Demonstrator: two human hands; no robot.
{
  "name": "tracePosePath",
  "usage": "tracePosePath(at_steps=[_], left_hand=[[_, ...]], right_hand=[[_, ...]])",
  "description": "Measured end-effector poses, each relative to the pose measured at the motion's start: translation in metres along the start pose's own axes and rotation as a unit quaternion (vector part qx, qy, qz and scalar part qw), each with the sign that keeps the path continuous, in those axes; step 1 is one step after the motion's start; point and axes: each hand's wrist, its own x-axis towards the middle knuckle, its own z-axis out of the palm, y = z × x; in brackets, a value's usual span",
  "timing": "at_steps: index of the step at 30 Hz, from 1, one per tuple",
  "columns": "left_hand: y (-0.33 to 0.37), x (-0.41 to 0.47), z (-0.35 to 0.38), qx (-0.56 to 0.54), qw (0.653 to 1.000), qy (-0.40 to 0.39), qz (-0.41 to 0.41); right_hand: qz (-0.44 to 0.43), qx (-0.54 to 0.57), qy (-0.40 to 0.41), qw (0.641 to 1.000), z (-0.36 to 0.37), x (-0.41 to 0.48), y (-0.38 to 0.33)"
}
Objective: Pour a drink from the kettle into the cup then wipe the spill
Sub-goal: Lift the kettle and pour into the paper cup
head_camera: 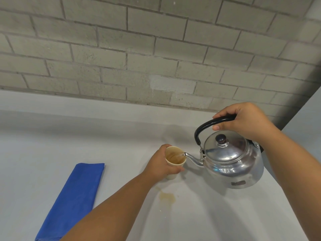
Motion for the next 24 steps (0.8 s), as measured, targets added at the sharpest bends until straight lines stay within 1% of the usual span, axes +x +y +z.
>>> tracePosePath(at_steps=[24], left_hand=[[-0.0007, 0.0001, 0.0007, -0.005, 1.000, 0.005, 0.005]], right_hand=[[-0.007, 0.000, -0.006, 1.000, -0.0032, 0.0024, -0.0019]])
